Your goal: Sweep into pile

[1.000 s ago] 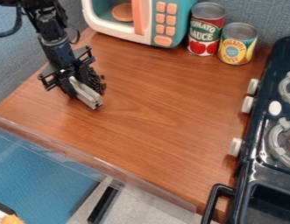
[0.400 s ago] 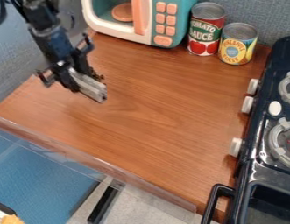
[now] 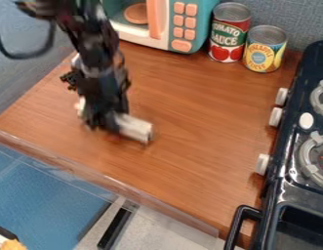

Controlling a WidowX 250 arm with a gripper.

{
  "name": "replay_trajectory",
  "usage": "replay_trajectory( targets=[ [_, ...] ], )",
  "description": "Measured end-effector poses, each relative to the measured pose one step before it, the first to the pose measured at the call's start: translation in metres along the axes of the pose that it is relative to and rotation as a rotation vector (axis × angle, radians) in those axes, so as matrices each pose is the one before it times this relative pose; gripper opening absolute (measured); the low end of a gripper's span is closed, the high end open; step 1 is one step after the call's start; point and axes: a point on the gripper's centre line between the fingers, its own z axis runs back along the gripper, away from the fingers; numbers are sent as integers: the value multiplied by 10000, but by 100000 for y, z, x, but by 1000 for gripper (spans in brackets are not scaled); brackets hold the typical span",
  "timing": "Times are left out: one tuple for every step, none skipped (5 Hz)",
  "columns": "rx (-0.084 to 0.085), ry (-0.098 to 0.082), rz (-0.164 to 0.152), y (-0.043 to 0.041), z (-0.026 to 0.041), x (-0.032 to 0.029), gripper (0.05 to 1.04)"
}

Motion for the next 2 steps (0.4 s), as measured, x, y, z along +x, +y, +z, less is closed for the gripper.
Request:
replay_trajectory(
  targets=[
    [23, -358, -268, -191, -415, -249, 387],
    [11, 21, -98, -145, -148, 1, 456]
  ],
)
